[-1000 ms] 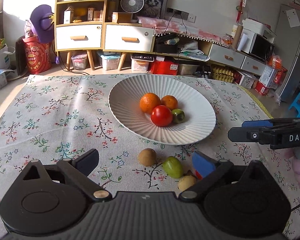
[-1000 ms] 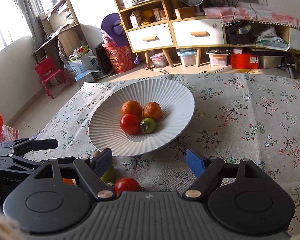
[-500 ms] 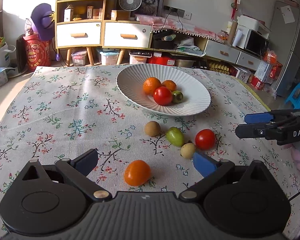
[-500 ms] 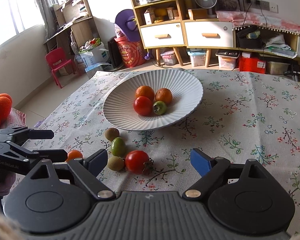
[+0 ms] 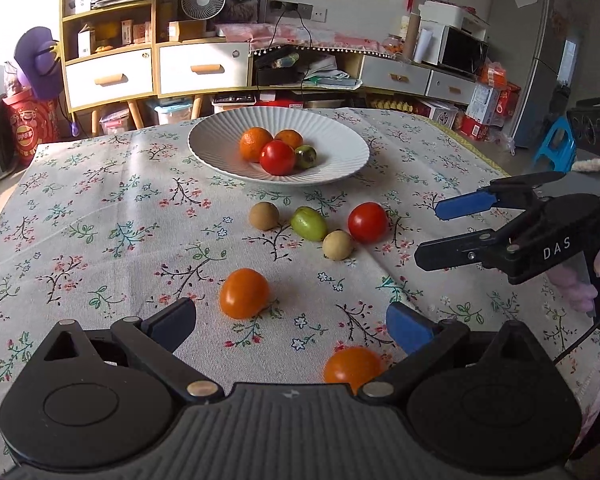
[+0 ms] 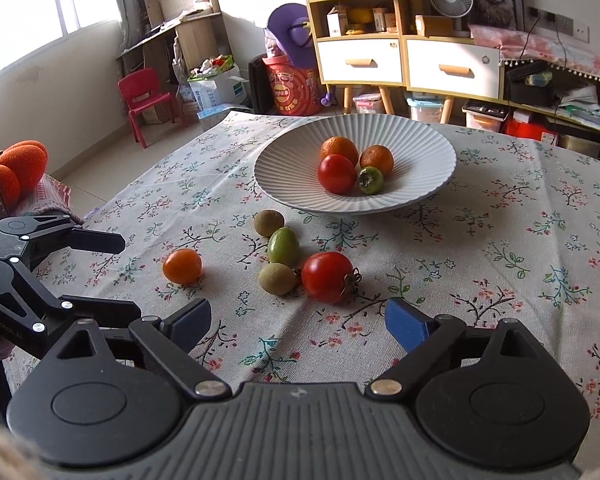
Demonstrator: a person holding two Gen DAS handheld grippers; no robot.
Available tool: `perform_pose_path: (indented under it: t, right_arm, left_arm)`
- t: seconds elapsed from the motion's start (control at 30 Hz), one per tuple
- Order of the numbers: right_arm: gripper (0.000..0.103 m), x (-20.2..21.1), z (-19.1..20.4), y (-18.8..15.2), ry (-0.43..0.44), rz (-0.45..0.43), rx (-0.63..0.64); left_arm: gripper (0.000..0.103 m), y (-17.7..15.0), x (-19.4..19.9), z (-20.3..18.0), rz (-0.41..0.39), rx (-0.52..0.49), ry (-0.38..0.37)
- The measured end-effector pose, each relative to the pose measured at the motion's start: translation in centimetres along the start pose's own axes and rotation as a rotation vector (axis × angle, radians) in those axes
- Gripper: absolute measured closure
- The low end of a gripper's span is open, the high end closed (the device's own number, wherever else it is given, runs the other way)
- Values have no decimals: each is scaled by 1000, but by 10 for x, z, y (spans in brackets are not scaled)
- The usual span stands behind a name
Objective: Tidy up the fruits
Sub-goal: 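Withdraw both tools from the bowl toward the remaining tomatoes, then grasp the orange tomato with the left tool while the right tool grasps a red tomato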
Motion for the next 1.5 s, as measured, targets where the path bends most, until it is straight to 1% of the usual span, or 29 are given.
perform_pose_path:
  t: [0.13, 0.3, 0.4, 0.47, 0.6, 0.67, 0.7, 0.77, 0.8, 0.87, 0.9, 0.97, 1.13, 1.23, 1.33, 1.43, 1.5]
  right_arm:
    - [10, -4, 3, -3, -9, 6, 13]
    - [10, -7, 1, -5, -25, 10, 25]
    - [10, -11, 0, -8, -43, 16, 37]
    - [10, -13, -1, -10, -54, 21, 51]
    - [10, -16, -2, -12, -71, 30, 68]
    - [10, -16, -2, -13, -73, 33, 66]
    - [10, -16, -2, -13, -73, 34, 66]
    - [10, -17, -3, -13, -75, 35, 67]
    - [10, -17, -3, -12, -76, 35, 67]
    - [10, -18, -3, -12, -77, 35, 69]
    - [10, -18, -3, -12, -78, 35, 70]
    - [10, -19, -3, -11, -80, 32, 74]
    - [11, -22, -4, -7, -91, 23, 77]
    - [14, -25, -5, -4, -102, 22, 83]
    - [19, -28, -6, -2, -113, 20, 92]
    - [27, -31, -7, 1, -127, 14, 106]
    - [35, -33, -8, 2, -137, 15, 116]
  left_arm:
    - [3, -9, -2, -9, 28, -30, -44]
    - [3, -22, -7, -21, 66, -76, -82]
    - [7, -29, -10, -27, 89, -108, -99]
    - [15, -32, -12, -31, 105, -129, -108]
    - [25, -36, -13, -35, 127, -161, -125]
    - [34, -38, -14, -36, 138, -170, -127]
    - [36, -39, -15, -36, 143, -173, -127]
    - [45, -41, -16, -36, 152, -179, -127]
    - [47, -41, -16, -36, 150, -182, -125]
    - [58, -41, -16, -36, 149, -184, -121]
    - [60, -40, -16, -36, 149, -180, -120]
    - [69, -40, -17, -35, 150, -174, -122]
    - [70, -37, -18, -35, 151, -163, -113]
    - [70, -36, -18, -33, 145, -155, -97]
    - [70, -33, -18, -28, 137, -139, -76]
    - [70, -30, -17, -23, 128, -115, -55]
    - [70, -27, -17, -20, 125, -100, -44]
Point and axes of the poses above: each gripper's, at about its wrist camera, not at the fingertips, and x roughly against the way its jaws point, z to its left, y to its top, the point moved 9 cm from there along -x, roughly the way its jaws point, and after that the axes turned 5 degrees about x, right-handed, at the moved point
